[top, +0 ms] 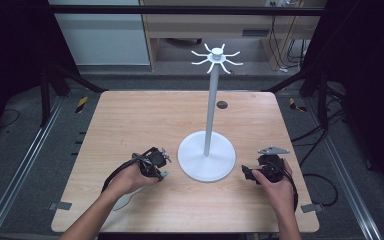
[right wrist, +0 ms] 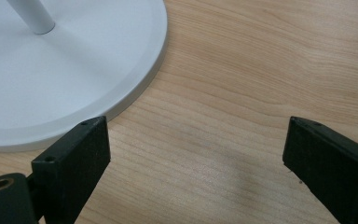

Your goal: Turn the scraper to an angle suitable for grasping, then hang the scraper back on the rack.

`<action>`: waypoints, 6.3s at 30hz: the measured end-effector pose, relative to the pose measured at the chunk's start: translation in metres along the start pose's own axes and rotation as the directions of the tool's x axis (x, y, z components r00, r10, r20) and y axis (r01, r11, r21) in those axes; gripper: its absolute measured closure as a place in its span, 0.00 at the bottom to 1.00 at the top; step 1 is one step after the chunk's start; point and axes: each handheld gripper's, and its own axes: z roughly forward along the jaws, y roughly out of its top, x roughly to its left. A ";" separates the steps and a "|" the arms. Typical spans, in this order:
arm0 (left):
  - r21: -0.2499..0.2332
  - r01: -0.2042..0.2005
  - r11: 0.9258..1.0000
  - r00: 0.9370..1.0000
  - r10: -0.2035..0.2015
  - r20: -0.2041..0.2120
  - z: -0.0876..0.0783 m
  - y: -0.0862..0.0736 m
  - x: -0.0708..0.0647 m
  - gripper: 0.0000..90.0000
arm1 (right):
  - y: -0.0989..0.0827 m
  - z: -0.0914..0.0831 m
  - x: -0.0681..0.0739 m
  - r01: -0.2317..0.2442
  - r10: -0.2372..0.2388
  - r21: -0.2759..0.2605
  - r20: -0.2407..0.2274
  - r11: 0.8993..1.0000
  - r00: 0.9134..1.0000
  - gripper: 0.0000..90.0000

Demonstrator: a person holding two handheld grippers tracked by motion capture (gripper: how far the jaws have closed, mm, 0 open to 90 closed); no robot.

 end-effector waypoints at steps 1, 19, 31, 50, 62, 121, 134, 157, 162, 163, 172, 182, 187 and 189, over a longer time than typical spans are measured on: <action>-0.001 0.002 1.000 1.000 -0.002 0.002 0.000 0.000 0.000 0.81 | 0.000 0.000 0.000 0.000 0.000 0.000 0.000 1.000 1.000 0.09; -0.143 0.004 0.990 1.000 -0.005 -0.009 -0.027 -0.017 -0.001 0.82 | 0.000 0.001 0.000 0.007 -0.007 0.005 0.002 1.000 1.000 0.09; -0.381 0.075 0.922 0.994 -0.100 -0.048 -0.073 -0.053 0.001 0.82 | 0.000 0.002 0.002 0.013 -0.013 0.014 0.008 1.000 1.000 0.09; -0.589 0.099 0.802 0.982 -0.176 -0.074 -0.127 -0.084 -0.001 0.82 | 0.000 0.004 0.003 0.015 -0.015 0.027 0.007 1.000 1.000 0.09; -0.664 0.095 0.742 0.979 -0.190 -0.072 -0.144 -0.082 -0.001 0.83 | 0.000 0.005 0.003 0.019 -0.020 0.029 0.006 0.999 1.000 0.09; -0.830 -0.002 0.558 0.985 -0.143 -0.098 -0.218 0.036 -0.013 0.83 | 0.001 0.002 0.002 0.015 -0.015 0.007 0.004 1.000 1.000 0.09; -0.852 -0.012 0.523 0.984 -0.147 -0.104 -0.244 0.051 -0.019 0.84 | 0.000 0.000 0.001 0.006 -0.006 0.003 -0.002 1.000 1.000 0.09; -0.858 -0.014 0.513 0.982 -0.156 -0.109 -0.246 0.062 -0.019 0.93 | 0.000 0.000 0.001 0.011 -0.011 0.004 0.006 1.000 1.000 0.09; -0.866 -0.003 0.500 0.979 -0.176 -0.105 -0.249 0.064 -0.018 0.93 | 0.000 0.001 0.002 0.010 -0.010 0.005 0.005 1.000 1.000 0.09; -0.866 -0.005 0.500 0.978 -0.177 -0.108 -0.251 0.064 -0.018 0.93 | 0.000 0.001 0.002 0.007 -0.007 0.006 0.003 1.000 1.000 0.09; -0.872 -0.014 0.488 0.973 -0.195 -0.124 -0.264 0.075 -0.022 0.93 | 0.000 0.000 0.002 0.009 -0.009 0.005 0.003 1.000 1.000 0.09; -0.873 -0.016 0.488 0.970 -0.204 -0.132 -0.267 0.081 -0.021 0.93 | 0.000 0.001 0.001 0.011 -0.011 0.003 0.003 1.000 1.000 0.09; -0.874 -0.018 0.486 0.970 -0.204 -0.134 -0.269 0.083 -0.021 0.93 | 0.000 0.000 0.001 0.006 -0.006 0.004 -0.001 1.000 1.000 0.09; -0.875 -0.020 0.484 0.969 -0.206 -0.136 -0.270 0.083 -0.021 0.93 | 0.000 0.000 0.001 0.008 -0.008 0.004 0.001 1.000 1.000 0.09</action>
